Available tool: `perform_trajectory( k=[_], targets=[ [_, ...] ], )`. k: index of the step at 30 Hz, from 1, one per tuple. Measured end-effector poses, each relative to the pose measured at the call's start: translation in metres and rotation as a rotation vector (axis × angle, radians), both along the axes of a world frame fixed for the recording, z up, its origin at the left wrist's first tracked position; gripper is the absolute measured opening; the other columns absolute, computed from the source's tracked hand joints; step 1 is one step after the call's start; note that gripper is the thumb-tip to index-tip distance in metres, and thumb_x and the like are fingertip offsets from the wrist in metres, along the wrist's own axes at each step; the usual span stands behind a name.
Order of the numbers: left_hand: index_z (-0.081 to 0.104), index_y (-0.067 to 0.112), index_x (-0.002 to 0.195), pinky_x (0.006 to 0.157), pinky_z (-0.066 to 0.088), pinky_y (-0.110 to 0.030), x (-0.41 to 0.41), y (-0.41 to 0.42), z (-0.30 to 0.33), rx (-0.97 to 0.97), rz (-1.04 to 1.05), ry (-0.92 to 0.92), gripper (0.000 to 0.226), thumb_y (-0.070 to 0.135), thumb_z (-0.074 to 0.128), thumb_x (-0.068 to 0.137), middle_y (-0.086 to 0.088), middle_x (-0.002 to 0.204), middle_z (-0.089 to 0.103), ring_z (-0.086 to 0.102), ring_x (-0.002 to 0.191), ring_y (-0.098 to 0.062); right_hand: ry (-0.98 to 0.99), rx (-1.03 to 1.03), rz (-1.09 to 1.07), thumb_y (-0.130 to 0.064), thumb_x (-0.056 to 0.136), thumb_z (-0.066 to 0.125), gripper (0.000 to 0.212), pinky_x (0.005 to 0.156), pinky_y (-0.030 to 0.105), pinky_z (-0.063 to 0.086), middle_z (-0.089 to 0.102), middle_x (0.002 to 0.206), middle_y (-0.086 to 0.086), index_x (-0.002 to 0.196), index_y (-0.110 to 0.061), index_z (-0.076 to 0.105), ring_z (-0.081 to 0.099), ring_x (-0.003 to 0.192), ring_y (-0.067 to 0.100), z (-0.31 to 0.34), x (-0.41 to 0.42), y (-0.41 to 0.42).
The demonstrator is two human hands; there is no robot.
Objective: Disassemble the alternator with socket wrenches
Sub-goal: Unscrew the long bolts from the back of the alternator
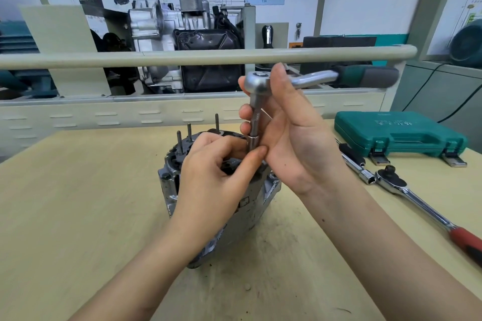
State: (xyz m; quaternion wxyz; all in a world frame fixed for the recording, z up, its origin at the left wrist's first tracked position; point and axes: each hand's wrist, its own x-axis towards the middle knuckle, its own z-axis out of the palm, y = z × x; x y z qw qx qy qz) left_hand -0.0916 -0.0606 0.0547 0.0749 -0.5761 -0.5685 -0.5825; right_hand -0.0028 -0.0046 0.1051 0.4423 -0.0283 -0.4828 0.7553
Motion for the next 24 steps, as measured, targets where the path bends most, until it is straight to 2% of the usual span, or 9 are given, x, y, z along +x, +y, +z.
perform_trajectory(
  k=[2,6,9,11,13,15,18,22,24],
  targets=[
    [0.059,0.022,0.069,0.065,0.037,-0.009,0.0008,0.0003,0.0,0.009,0.008,0.007,0.011,0.031,0.063,0.075,0.007,0.069,0.056,0.049,0.075,-0.004,-0.031,0.017,0.003,-0.042,0.065,0.054,0.073,0.053,0.019,0.045,0.063,0.066,-0.004,0.121,0.004,0.05,0.056,0.052,0.007,-0.0009,0.0,0.0004],
    [0.066,0.005,0.077,0.068,0.041,-0.018,0.001,-0.0001,-0.0022,0.03,-0.02,0.068,0.029,0.033,0.059,0.079,0.013,0.074,0.056,0.05,0.078,-0.012,-0.018,0.021,0.034,-0.046,0.07,0.047,0.038,0.052,0.016,0.045,0.07,0.073,-0.004,0.074,-0.014,0.068,0.056,0.051,0.005,-0.0016,-0.0011,0.0021],
    [0.063,0.013,0.071,0.068,0.039,-0.012,0.0002,-0.0005,-0.0011,0.038,-0.013,0.062,0.017,0.028,0.063,0.078,0.015,0.072,0.053,0.05,0.077,-0.008,-0.021,0.026,0.048,-0.046,0.071,0.047,0.036,0.052,0.016,0.045,0.07,0.074,-0.003,0.067,-0.018,0.069,0.056,0.051,0.005,-0.0005,-0.0015,0.0],
    [0.056,0.022,0.069,0.068,0.036,-0.006,0.0002,-0.001,-0.0003,0.049,0.016,0.062,0.01,0.023,0.063,0.076,0.017,0.071,0.051,0.049,0.073,-0.004,-0.027,0.036,0.045,-0.045,0.069,0.049,0.036,0.053,0.017,0.045,0.07,0.075,-0.004,0.075,-0.015,0.068,0.057,0.053,0.005,-0.0008,-0.0006,-0.0006],
    [0.053,0.024,0.067,0.067,0.035,-0.005,0.0002,-0.0008,-0.0003,0.049,0.026,0.054,0.013,0.025,0.064,0.075,0.014,0.069,0.051,0.049,0.074,-0.002,-0.029,0.031,0.031,-0.044,0.067,0.051,0.051,0.053,0.017,0.044,0.068,0.071,-0.006,0.097,-0.004,0.06,0.056,0.053,0.005,0.0002,-0.0001,-0.0008],
    [0.054,0.022,0.065,0.064,0.035,-0.006,0.0004,-0.0004,-0.0001,0.04,0.032,0.024,0.015,0.028,0.065,0.073,0.011,0.067,0.052,0.05,0.073,-0.002,-0.006,0.013,0.018,-0.041,0.064,0.056,0.064,0.051,0.019,0.044,0.063,0.069,-0.004,0.116,-0.005,0.05,0.056,0.053,0.006,0.0004,0.0006,0.0],
    [0.054,0.023,0.063,0.062,0.036,-0.008,0.0005,0.0001,-0.0004,0.033,0.038,0.001,0.017,0.031,0.067,0.072,0.012,0.065,0.051,0.05,0.071,-0.004,0.028,0.016,0.01,-0.035,0.061,0.061,0.06,0.052,0.021,0.044,0.056,0.072,0.001,0.114,-0.013,0.047,0.057,0.054,0.009,-0.0007,0.0014,0.0013],
    [0.051,0.028,0.064,0.063,0.036,-0.009,0.0005,-0.0009,0.0,0.026,0.039,-0.002,0.017,0.033,0.065,0.073,0.015,0.065,0.05,0.047,0.07,0.0,-0.021,0.043,0.001,-0.04,0.065,0.056,0.07,0.053,0.019,0.045,0.062,0.069,-0.003,0.119,0.004,0.051,0.058,0.054,0.006,-0.001,-0.0005,-0.0006],
    [0.057,0.023,0.068,0.065,0.037,-0.009,0.0003,-0.0009,-0.0003,0.015,0.021,0.02,0.017,0.038,0.064,0.074,0.016,0.068,0.051,0.048,0.073,-0.002,-0.037,0.043,0.007,-0.044,0.068,0.051,0.055,0.054,0.017,0.046,0.068,0.071,-0.004,0.099,-0.001,0.063,0.058,0.053,0.005,-0.002,-0.0012,0.002]
  ],
)
